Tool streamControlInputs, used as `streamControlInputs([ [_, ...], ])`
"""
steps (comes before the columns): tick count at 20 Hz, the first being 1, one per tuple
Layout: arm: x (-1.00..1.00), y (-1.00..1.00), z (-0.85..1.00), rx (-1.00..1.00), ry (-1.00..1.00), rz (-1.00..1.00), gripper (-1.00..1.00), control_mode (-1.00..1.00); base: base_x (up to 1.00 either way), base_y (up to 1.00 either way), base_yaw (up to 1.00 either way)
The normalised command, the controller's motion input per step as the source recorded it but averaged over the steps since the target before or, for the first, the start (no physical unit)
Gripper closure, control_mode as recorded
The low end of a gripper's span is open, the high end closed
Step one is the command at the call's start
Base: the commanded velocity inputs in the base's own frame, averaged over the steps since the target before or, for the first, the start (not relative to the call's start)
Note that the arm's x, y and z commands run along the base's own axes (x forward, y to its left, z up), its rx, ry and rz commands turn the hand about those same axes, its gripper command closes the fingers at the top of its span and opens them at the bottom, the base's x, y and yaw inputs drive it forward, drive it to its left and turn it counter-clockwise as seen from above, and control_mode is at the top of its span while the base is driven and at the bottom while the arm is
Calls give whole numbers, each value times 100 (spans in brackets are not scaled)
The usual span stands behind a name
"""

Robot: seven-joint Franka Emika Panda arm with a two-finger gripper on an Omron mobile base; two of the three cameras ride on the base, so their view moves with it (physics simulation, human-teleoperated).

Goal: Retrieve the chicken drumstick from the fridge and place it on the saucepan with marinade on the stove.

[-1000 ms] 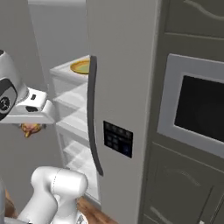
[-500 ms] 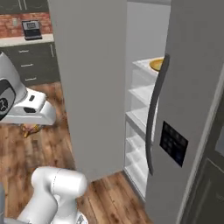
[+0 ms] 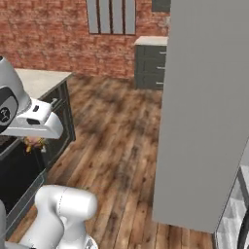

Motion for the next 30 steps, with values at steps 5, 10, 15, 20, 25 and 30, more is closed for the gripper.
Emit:
streamControlInputs([
  [5,0,0,0,0,0,0,100,100,-2,0,100],
  [10,0,0,0,0,0,0,100,100,7,0,98],
  [15,0,0,0,0,0,0,100,100,61,0,77],
  [20,0,0,0,0,0,0,100,100,50,-23,55],
  [25,0,0,0,0,0,0,100,100,35,-51,46],
  [30,0,0,0,0,0,0,100,100,44,-41,31],
])
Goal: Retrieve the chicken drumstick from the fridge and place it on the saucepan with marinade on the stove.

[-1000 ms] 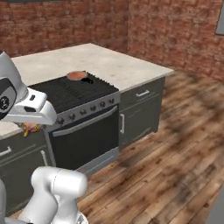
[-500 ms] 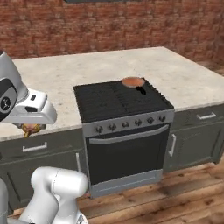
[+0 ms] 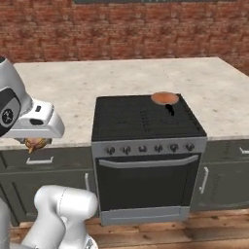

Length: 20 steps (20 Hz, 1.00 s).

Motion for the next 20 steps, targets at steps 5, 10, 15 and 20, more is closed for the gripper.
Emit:
streamControlInputs([
  [5,0,0,0,0,0,0,100,100,59,-4,10],
  [10,0,0,0,0,0,0,100,100,73,0,0],
  [15,0,0,0,0,0,0,100,100,78,-18,9],
  [20,0,0,0,0,0,0,100,100,12,-62,43],
])
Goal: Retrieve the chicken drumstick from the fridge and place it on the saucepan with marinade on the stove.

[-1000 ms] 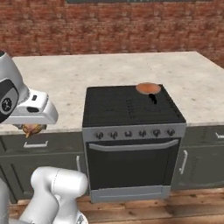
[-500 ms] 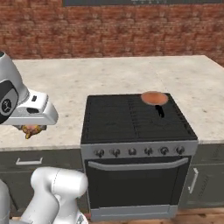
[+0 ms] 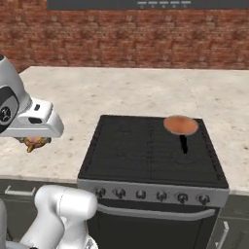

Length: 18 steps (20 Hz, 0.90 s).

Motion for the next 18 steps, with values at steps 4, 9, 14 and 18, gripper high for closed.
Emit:
streamControlInputs([
  [4,0,0,0,0,0,0,100,100,0,-87,27],
  [9,0,0,0,0,0,0,100,100,0,-88,2],
  [14,0,0,0,0,0,0,100,100,4,-45,-4],
  [18,0,0,0,0,0,0,100,100,24,-29,-10],
])
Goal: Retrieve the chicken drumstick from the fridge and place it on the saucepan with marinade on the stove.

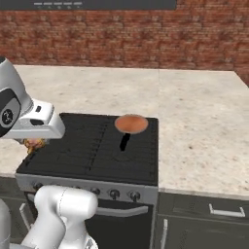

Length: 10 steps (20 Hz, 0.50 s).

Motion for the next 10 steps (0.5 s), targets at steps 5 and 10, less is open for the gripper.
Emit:
streamControlInputs([
  [5,0,0,0,0,0,0,100,100,21,-69,0],
  [10,0,0,0,0,0,0,100,100,20,-69,2],
])
